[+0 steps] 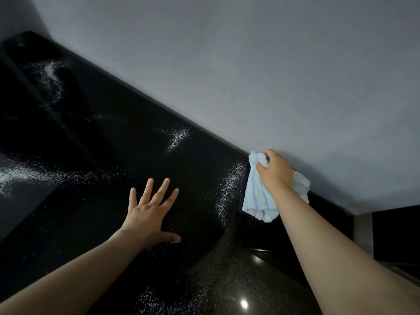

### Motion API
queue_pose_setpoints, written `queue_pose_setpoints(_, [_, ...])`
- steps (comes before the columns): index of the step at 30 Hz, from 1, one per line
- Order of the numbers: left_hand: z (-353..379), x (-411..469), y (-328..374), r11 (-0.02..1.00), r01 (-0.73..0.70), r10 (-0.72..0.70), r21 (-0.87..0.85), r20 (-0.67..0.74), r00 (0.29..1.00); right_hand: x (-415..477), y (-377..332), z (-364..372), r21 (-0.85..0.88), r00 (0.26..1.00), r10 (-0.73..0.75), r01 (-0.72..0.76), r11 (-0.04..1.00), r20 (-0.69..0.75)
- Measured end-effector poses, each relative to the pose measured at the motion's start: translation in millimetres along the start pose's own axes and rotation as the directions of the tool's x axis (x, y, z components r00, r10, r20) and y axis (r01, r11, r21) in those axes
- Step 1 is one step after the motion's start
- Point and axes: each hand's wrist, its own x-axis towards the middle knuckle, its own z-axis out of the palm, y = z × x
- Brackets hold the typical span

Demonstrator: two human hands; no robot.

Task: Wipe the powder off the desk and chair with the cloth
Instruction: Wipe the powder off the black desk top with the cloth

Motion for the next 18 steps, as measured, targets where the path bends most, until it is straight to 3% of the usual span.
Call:
queue_pose_setpoints(12, [-4, -1, 4, 1.0, 0.016, -0.016, 0.023, 0.035, 0.999, 15, 3, 23, -0.124, 0.988, -0.092, 0.108, 0.986, 0.125])
queue_pose_setpoints(18, [-6, -2, 6, 1.0, 0.021, -0.021, 0.012, 0.042, 0.999, 1, 4, 25, -0.126, 0.982, -0.153, 0.166, 0.978, 0.109])
